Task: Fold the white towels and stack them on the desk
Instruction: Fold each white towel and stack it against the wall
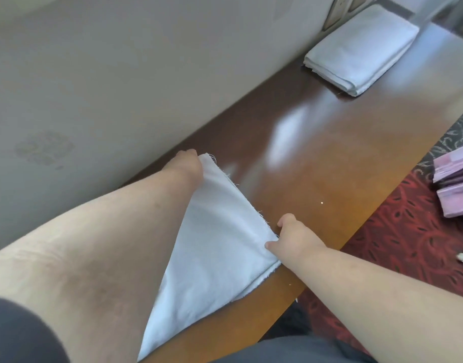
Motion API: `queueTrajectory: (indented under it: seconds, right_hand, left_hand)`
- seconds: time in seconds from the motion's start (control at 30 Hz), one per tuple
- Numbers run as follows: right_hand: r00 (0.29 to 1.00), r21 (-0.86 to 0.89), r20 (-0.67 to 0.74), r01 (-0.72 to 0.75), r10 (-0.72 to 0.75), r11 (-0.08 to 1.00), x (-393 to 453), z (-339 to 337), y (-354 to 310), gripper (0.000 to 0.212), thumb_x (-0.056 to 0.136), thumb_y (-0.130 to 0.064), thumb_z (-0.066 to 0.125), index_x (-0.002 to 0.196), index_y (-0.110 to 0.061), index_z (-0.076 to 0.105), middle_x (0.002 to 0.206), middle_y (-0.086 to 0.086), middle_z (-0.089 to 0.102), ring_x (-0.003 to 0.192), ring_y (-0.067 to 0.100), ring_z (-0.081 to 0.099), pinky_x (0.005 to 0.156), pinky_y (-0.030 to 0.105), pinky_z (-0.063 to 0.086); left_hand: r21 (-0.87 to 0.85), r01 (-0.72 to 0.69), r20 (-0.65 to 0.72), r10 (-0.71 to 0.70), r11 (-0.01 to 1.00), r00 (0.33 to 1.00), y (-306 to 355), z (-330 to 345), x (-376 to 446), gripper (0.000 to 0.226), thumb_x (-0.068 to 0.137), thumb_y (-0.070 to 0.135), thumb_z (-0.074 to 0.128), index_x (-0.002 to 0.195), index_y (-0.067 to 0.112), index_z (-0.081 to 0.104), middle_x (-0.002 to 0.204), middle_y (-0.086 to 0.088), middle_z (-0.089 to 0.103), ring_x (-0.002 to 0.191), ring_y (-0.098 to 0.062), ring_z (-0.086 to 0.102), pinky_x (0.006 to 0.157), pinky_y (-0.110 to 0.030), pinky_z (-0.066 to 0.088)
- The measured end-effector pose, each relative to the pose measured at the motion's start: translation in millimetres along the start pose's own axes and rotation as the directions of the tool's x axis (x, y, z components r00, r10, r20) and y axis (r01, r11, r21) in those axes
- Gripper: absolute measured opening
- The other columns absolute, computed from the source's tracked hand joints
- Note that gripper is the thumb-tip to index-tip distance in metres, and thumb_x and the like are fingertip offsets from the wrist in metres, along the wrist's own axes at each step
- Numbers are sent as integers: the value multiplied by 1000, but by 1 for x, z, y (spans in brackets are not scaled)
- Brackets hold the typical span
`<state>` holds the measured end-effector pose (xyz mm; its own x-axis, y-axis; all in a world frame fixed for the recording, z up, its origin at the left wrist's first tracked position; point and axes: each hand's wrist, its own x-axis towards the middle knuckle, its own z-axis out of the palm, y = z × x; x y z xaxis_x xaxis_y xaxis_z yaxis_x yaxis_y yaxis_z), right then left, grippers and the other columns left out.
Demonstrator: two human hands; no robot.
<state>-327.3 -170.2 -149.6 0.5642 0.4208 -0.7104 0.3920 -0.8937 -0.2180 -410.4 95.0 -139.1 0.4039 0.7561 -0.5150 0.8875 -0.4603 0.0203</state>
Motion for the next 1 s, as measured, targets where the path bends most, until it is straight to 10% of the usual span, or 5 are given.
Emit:
queueTrajectory:
  seconds: [0.3,0.5,0.8,0.9,1.0]
  right_hand:
    - [971,98,172,149,-165,984,-8,-26,-11,12,83,-27,51,76,-21,42,75,-1,50,64,15,47,49,25,34]
    - [961,455,271,-70,-63,887,-6,-35,-1,14,75,-26,49,89,-25,50,91,5,54,67,21,57,58,29,58]
    - [930,-278,-87,321,-357,905,-6,-40,18,41,84,-21,62,118,-28,41,111,-2,43,99,22,51,76,34,47]
    - [755,-447,136,625,-641,641,-15,-35,1,50,89,-25,55,136,-33,40,125,-4,43,115,23,41,89,34,40]
    - [747,-574,445,661,-493,484,-23,-30,-14,52,91,-32,52,141,-35,39,128,-2,43,122,24,38,91,37,40]
  left_hand:
    - [-333,-113,-71,94,936,993,-22,-19,16,18,99,33,43,106,19,52,79,-5,68,74,-27,61,69,-32,46]
    - [-327,-178,-239,101,928,966,-18,-13,28,14,97,37,48,99,23,45,93,-3,57,76,-25,50,67,-32,34]
    - [-270,-243,-203,191,932,960,-6,22,-33,58,85,23,66,137,34,44,134,-5,40,115,-25,49,93,-33,45]
    - [-243,-222,-95,204,944,974,-19,42,-76,37,88,29,56,124,36,50,116,4,54,95,-18,56,79,-32,49]
    - [-228,-180,2,185,957,983,-33,66,-117,41,91,32,51,132,36,47,126,6,54,109,-18,54,90,-33,47]
